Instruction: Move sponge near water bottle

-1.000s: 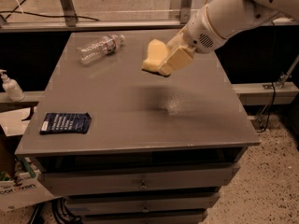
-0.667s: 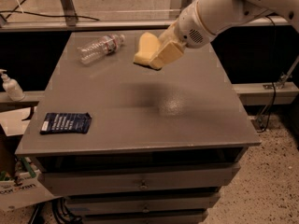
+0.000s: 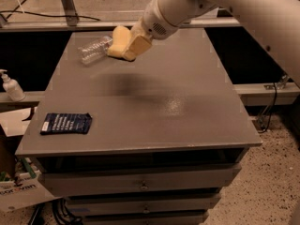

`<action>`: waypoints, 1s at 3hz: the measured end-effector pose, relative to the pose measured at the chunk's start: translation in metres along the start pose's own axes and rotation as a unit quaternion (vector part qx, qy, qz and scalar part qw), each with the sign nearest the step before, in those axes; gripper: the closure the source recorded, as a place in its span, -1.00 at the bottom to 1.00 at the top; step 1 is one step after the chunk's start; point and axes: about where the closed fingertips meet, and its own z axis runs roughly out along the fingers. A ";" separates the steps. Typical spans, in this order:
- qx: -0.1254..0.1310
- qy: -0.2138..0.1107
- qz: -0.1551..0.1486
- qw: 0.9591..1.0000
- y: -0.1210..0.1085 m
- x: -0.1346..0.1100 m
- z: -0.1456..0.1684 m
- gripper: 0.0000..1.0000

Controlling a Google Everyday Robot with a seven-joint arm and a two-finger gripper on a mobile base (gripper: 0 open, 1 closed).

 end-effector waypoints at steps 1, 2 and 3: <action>-0.004 0.019 -0.021 1.000 -0.016 -0.007 0.039 1.00; -0.007 0.041 -0.031 0.999 -0.029 -0.001 0.069 1.00; -0.008 0.059 -0.034 0.998 -0.040 0.007 0.091 1.00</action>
Offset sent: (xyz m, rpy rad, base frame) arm 0.0818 0.0441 -0.0618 -0.1592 -0.0105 0.0277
